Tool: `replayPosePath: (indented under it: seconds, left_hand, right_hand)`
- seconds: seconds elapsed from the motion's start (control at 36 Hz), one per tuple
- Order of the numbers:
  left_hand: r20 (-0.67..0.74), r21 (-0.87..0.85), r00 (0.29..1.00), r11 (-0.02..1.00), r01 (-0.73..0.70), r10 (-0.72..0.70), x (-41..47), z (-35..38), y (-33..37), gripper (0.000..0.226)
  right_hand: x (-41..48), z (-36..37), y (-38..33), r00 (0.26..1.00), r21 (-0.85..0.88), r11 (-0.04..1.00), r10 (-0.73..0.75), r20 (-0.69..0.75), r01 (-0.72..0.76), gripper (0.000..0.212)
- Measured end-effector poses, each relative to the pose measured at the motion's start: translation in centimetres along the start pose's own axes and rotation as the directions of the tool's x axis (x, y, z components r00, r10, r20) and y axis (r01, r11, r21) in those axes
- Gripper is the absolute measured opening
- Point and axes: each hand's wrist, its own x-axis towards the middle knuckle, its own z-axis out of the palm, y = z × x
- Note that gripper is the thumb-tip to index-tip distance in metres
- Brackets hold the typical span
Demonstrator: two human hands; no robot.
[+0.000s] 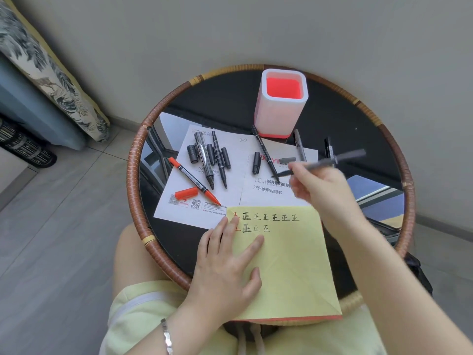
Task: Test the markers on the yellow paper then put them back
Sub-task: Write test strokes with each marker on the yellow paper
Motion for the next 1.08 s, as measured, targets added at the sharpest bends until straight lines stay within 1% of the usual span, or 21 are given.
replayPosePath:
  seconds: [0.06, 0.11, 0.17, 0.22, 0.28, 0.33, 0.42, 0.5, 0.53, 0.58, 0.61, 0.64, 0.72, 0.81, 0.89, 0.94, 0.97, 1.03, 1.08]
  left_hand:
    - [-0.001, -0.002, 1.0, 1.0, 0.001, -0.001, 0.0, 0.0, 0.0, 0.049]
    - [-0.002, -0.001, 1.0, 1.0, 0.001, -0.001, 0.0, 0.0, 0.0, 0.049]
    - [-0.004, 0.0, 1.0, 1.0, 0.0, 0.0, 0.0, 0.0, 0.0, 0.049]
    - [-0.005, 0.001, 1.0, 1.0, 0.001, -0.001, 0.0, 0.0, 0.0, 0.049]
    - [-0.006, 0.003, 1.0, 1.0, 0.002, -0.002, 0.0, 0.1, 0.0, 0.05]
    - [-0.005, 0.007, 1.0, 1.0, 0.0, 0.0, 0.0, 0.1, 0.0, 0.05]
    - [-0.002, 0.006, 1.0, 1.0, -0.002, 0.002, 0.0, 0.0, 0.0, 0.049]
    - [-0.004, -0.001, 1.0, 1.0, -0.005, 0.005, 0.0, 0.0, 0.0, 0.049]
    - [-0.005, -0.002, 1.0, 1.0, -0.006, 0.006, 0.0, 0.1, -0.1, 0.049]
    - [-0.004, 0.0, 1.0, 1.0, -0.007, 0.007, 0.0, 0.1, -0.1, 0.049]
    - [-0.003, 0.002, 1.0, 1.0, -0.008, 0.008, 0.0, 0.2, -0.1, 0.049]
    - [-0.004, 0.003, 1.0, 1.0, -0.008, 0.008, 0.0, 0.2, -0.1, 0.049]
    - [0.001, 0.012, 1.0, 1.0, -0.006, 0.006, 0.0, 0.1, -0.1, 0.049]
    - [0.006, 0.025, 1.0, 1.0, -0.005, 0.005, 0.0, 0.1, -0.1, 0.049]
    - [0.005, 0.028, 1.0, 1.0, -0.004, 0.004, 0.0, 0.1, 0.0, 0.049]
    - [0.004, 0.027, 1.0, 1.0, -0.002, 0.002, -0.1, 0.1, 0.0, 0.049]
    - [0.005, 0.027, 1.0, 1.0, -0.001, 0.001, 0.0, 0.0, 0.0, 0.049]
    - [0.006, 0.028, 1.0, 1.0, -0.001, 0.001, 0.0, 0.1, 0.0, 0.049]
    - [0.003, 0.028, 1.0, 1.0, -0.005, 0.005, 0.1, 0.1, 0.0, 0.049]
  right_hand:
    - [1.1, 0.1, -1.7, 0.998, -0.215, 0.976, -0.029, 0.05, 0.039, 0.023]
    - [2.2, 0.9, -2.9, 0.992, -0.416, 0.906, -0.028, 0.123, 0.077, 0.029]
    - [3.5, 2.3, -3.2, 0.981, -0.573, 0.813, 0.013, 0.192, 0.101, 0.033]
    - [4.8, 3.9, -2.6, 0.973, -0.678, 0.721, 0.022, 0.229, 0.143, 0.042]
    - [5.7, 5.2, -1.8, 0.973, -0.717, 0.674, -0.011, 0.231, 0.178, 0.054]
    - [6.3, 6.2, -1.0, 0.978, -0.744, 0.639, -0.075, 0.193, 0.195, 0.058]
    - [6.5, 7.0, -0.2, 0.979, -0.767, 0.61, -0.152, 0.134, 0.2, 0.053]
    - [6.3, 6.9, 0.4, 0.97, -0.73, 0.647, -0.222, 0.095, 0.22, 0.051]
    - [6.2, 6.6, 0.6, 0.967, -0.717, 0.66, -0.244, 0.079, 0.225, 0.046]
    - [6.2, 5.7, 0.8, 0.962, -0.724, 0.655, -0.271, 0.04, 0.214, 0.027]
    - [6.3, 5.2, 0.9, 0.961, -0.74, 0.643, -0.276, 0.017, 0.198, 0.018]
    - [6.4, 4.7, 1.0, 0.963, -0.756, 0.63, -0.271, 0.0, 0.178, 0.018]
    - [6.8, 3.7, 1.3, 0.978, -0.789, 0.603, -0.207, -0.016, 0.115, 0.026]
    - [6.8, 3.8, 1.4, 0.984, -0.805, 0.585, -0.177, -0.012, 0.095, 0.02]
    - [6.8, 4.0, 1.2, 0.988, -0.807, 0.586, -0.154, -0.014, 0.08, 0.023]
    - [6.7, 3.9, 0.9, 0.992, -0.777, 0.625, -0.125, -0.011, 0.07, 0.025]
    - [6.5, 3.7, 0.6, 0.993, -0.738, 0.671, -0.119, -0.013, 0.071, 0.026]
    - [5.6, 3.1, 0.0, 0.989, -0.644, 0.758, -0.147, -0.017, 0.102, 0.026]
    - [4.3, 2.3, -0.3, 0.979, -0.572, 0.804, -0.202, -0.01, 0.16, 0.019]
